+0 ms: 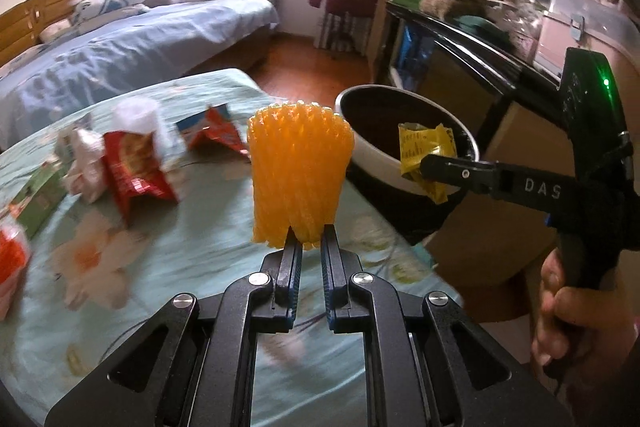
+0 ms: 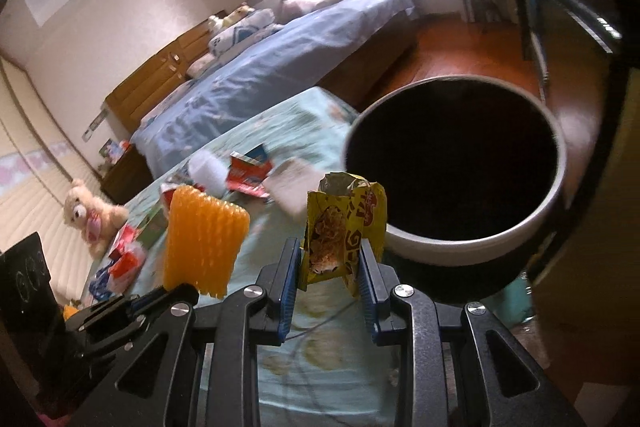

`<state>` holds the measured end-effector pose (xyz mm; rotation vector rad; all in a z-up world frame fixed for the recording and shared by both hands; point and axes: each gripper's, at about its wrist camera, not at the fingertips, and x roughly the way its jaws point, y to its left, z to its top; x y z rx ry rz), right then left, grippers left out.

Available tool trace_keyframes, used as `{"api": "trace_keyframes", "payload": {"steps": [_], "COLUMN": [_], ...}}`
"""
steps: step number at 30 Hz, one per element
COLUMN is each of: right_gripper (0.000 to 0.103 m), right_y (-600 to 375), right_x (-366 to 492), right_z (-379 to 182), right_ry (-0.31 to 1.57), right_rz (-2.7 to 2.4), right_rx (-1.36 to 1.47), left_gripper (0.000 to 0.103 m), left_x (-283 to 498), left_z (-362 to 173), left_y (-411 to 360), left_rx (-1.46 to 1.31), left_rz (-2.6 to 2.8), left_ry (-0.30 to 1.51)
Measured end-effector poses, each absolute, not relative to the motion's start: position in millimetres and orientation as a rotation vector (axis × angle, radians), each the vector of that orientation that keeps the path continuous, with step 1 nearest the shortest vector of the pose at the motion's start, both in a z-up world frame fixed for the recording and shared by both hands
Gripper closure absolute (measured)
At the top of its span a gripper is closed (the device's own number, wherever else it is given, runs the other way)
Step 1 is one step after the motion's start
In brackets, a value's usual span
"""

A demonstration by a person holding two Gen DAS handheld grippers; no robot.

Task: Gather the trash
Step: 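Carry the yellow chip bag over the bin with the right tool and release it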

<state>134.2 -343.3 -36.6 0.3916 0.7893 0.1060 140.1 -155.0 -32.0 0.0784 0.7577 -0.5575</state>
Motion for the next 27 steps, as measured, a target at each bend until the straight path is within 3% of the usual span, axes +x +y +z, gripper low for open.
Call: {"api": "trace_keyframes", "payload": {"steps": [27], "right_gripper": [0.075], "right_y": [-411.7], "right_x": [151.0], "right_z": [-40.6], "right_ry": [0.758], "right_rz": [-0.033], "right_rx": [0.433], "left_gripper": [0.094], "left_x": [174.5], "left_z": [-17.7], "left_y": [-249.5], "left_rx": [0.17], "left_rz": [-0.676], "left_ry": [0.774]}}
